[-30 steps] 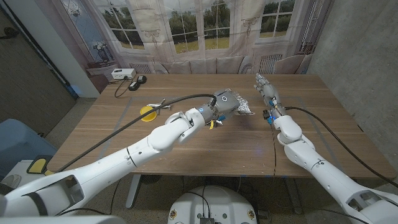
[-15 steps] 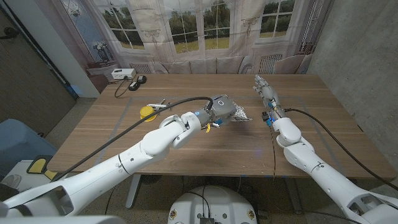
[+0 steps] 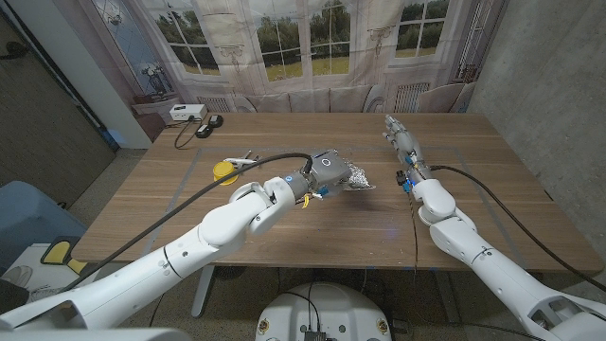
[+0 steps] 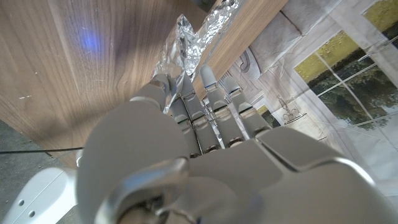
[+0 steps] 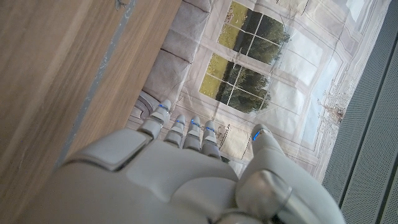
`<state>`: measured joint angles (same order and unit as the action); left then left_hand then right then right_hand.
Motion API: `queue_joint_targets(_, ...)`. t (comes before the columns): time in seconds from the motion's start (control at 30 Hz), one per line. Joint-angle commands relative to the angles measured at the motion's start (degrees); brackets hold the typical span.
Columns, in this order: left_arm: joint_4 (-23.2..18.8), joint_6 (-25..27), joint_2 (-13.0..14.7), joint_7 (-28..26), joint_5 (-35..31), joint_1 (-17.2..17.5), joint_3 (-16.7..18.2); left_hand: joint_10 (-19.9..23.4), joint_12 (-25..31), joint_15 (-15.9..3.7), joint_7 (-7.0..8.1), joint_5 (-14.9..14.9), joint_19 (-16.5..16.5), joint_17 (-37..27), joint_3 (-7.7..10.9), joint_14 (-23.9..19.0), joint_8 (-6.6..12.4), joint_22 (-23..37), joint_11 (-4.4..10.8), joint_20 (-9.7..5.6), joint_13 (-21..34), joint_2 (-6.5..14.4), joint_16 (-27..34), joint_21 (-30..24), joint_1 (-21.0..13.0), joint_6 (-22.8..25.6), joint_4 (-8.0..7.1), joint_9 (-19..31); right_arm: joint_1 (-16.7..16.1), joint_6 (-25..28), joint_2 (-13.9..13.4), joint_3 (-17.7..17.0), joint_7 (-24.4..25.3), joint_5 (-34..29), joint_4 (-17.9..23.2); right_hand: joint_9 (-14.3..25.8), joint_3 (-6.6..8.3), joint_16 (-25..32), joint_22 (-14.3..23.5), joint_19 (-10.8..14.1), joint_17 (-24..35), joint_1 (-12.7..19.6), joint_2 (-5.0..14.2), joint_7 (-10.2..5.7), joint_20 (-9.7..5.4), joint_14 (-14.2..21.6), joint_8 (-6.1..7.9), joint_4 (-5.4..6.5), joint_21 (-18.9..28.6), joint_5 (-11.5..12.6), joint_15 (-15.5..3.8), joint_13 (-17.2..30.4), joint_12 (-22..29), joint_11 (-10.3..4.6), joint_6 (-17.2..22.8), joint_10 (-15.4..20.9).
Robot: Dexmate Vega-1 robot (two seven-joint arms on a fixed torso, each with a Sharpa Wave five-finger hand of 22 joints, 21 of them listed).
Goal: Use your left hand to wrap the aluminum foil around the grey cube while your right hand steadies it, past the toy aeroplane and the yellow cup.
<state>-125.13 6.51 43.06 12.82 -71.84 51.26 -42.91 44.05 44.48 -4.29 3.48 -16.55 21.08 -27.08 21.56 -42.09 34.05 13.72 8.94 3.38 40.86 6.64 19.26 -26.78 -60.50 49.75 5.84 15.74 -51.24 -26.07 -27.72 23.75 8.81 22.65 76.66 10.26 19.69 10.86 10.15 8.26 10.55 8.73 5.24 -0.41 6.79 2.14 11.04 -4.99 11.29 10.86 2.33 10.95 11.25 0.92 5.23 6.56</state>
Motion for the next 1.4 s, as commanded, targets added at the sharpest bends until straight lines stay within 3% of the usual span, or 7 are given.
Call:
queue_joint_targets(0.03, -2.47, 3.05, 0.6, 2.94, -2.83, 3.75, 2.14, 1.34, -0.09, -8.95, -0.02, -0.36, 0.34, -0.58, 0.19, -0.71, 5.63, 0.19, 0.25, 0.05, 0.07, 1.61, 0.33, -0.68, -2.34, 2.15, 0.4, 4.25, 0.81, 1.07, 0.53, 0.66, 0.15, -0.34, -0.02, 0.18, 0.13, 0.29, 0.19, 0.13, 0.08, -0.21, 0.02, 0.38, -0.05, 0.2, -0.19, 0.31, 0.32, 0.24, -0.2, -0.05, -0.17, -0.04, 0.32, 0.32)
queue_joint_targets(0.43, -2.68, 4.08, -0.91, 9.88, -3.96, 3.07, 2.01, 5.61, -0.65, -9.19, -0.49, 1.46, 1.16, -3.53, -0.88, -2.86, 6.71, 0.31, -0.11, -0.99, -2.08, 0.83, 2.45, -2.25, -4.89, 6.16, 2.83, 2.5, 0.95, 0.98, 0.68, 0.69, 0.13, -0.14, -0.58, 0.18, 0.15, 0.28, 0.19, 0.07, 0.07, -0.32, 0.05, 0.45, -0.04, 0.19, -0.21, 0.36, 0.3, 0.25, -0.25, -0.05, -0.18, 0.08, 0.25, 0.3)
queue_joint_targets(0.8, 0.66, 5.66, -2.94, 11.16, -13.43, 1.99, -0.85, 6.1, -1.4, -8.85, -0.45, 2.36, 1.01, -3.33, -0.95, -3.43, 6.27, 0.32, 0.25, -0.97, -3.16, 0.5, 1.82, -2.84, -4.83, 6.37, 2.89, 1.47, 0.74, 0.64, 0.63, 0.4, 0.06, 0.33, -0.92, 0.18, 0.19, 0.29, 0.19, 0.11, 0.05, -0.35, 0.09, 0.47, -0.05, 0.26, -0.21, 0.36, 0.32, 0.28, -0.24, -0.05, -0.2, 0.04, 0.26, 0.25)
queue_joint_targets(1.0, 1.87, 4.48, -3.39, 12.22, -10.75, 1.01, -0.53, 6.02, -2.7, -9.05, -0.08, 3.4, 0.98, -2.98, -0.8, -3.15, 5.78, 0.28, 1.02, -1.43, -4.75, 0.14, 0.99, -3.29, -5.04, 6.67, 3.2, 0.54, 0.75, 0.35, 0.48, 0.33, 0.15, 0.08, -1.13, 0.18, 0.21, 0.29, 0.19, 0.14, 0.04, -0.36, 0.09, 0.48, -0.09, 0.29, -0.21, 0.36, 0.33, 0.29, -0.23, -0.05, -0.18, -0.01, 0.25, 0.29)
queue_joint_targets(1.1, 1.78, 3.78, -3.81, 15.8, -8.49, -0.06, -0.31, 6.2, -3.17, -8.82, -0.14, 3.99, 0.74, -2.83, -0.87, -3.32, 5.39, 0.25, 1.01, -1.39, -5.46, -0.04, 0.76, -3.4, -4.75, 6.46, 3.09, 0.1, 0.83, 0.5, 0.67, 0.27, 0.5, 0.11, -1.16, 0.18, 0.22, 0.28, 0.19, 0.16, 0.03, -0.37, 0.09, 0.55, -0.09, 0.28, -0.19, 0.36, 0.34, 0.29, -0.2, -0.05, -0.18, -0.02, 0.3, 0.28)
queue_joint_targets(1.3, 2.11, 2.14, -4.22, 23.17, -3.01, -2.81, -0.13, 1.9, -9.29, -7.2, 2.43, 6.21, -3.19, -0.23, -4.69, 0.34, 0.68, -0.34, 1.37, 1.42, -10.27, -3.99, -3.11, -2.93, 4.06, -0.71, -0.01, -2.82, 1.71, 0.36, 1.27, 0.52, 0.26, 0.15, -2.36, 0.18, 0.24, 0.28, 0.19, 0.17, 0.03, -0.38, 0.12, 0.46, -0.07, 0.3, -0.19, 0.36, 0.35, 0.3, -0.06, -0.05, -0.18, 0.0, 0.3, 0.29)
queue_joint_targets(1.4, 2.7, 1.9, -4.51, 25.41, -0.91, -3.97, -0.18, -1.23, -12.73, -6.19, 3.92, 5.77, -4.79, 1.5, -6.76, 2.0, -3.19, -0.9, 0.01, 2.09, -12.44, -5.76, -4.81, -2.51, 9.39, -5.65, -1.8, -4.49, 2.29, 0.18, 1.54, 0.73, 0.17, -0.06, -3.12, 0.18, 0.25, 0.28, 0.19, 0.17, 0.02, -0.39, 0.12, 0.45, -0.06, 0.3, -0.19, 0.36, 0.35, 0.31, -0.07, -0.05, -0.2, -0.05, 0.28, 0.25)
